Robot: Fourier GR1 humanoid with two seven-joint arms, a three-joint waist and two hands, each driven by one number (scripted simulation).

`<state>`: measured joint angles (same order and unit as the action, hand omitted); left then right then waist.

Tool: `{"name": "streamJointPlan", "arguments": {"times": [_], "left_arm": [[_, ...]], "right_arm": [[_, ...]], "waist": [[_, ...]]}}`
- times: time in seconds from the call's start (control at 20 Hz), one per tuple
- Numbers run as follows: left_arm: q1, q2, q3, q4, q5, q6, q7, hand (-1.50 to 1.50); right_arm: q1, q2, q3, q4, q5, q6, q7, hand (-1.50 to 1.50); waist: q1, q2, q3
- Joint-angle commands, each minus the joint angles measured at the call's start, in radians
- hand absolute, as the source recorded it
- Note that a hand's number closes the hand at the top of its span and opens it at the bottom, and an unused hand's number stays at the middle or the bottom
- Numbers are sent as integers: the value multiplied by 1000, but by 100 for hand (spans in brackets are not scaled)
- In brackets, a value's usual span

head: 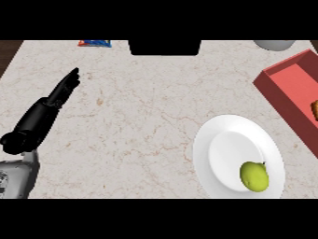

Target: Pick the croissant from the plate and place it in the cardboard box

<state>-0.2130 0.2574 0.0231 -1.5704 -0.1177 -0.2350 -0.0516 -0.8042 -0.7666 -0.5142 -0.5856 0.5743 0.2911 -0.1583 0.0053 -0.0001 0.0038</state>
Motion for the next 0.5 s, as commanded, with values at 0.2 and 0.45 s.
{"name": "streamJointPlan", "arguments": {"times": [0.2, 0.45], "left_arm": [[3, 5, 4, -7, 6, -12, 4, 0], [5, -2, 2, -12, 1, -13, -6, 0]], "right_arm": [[-20, 12, -334, 107, -289, -117, 18, -150], [40, -120, -410, 203, -351, -88, -80, -150]], "waist": [[1, 5, -1], [17, 12, 0]]}}
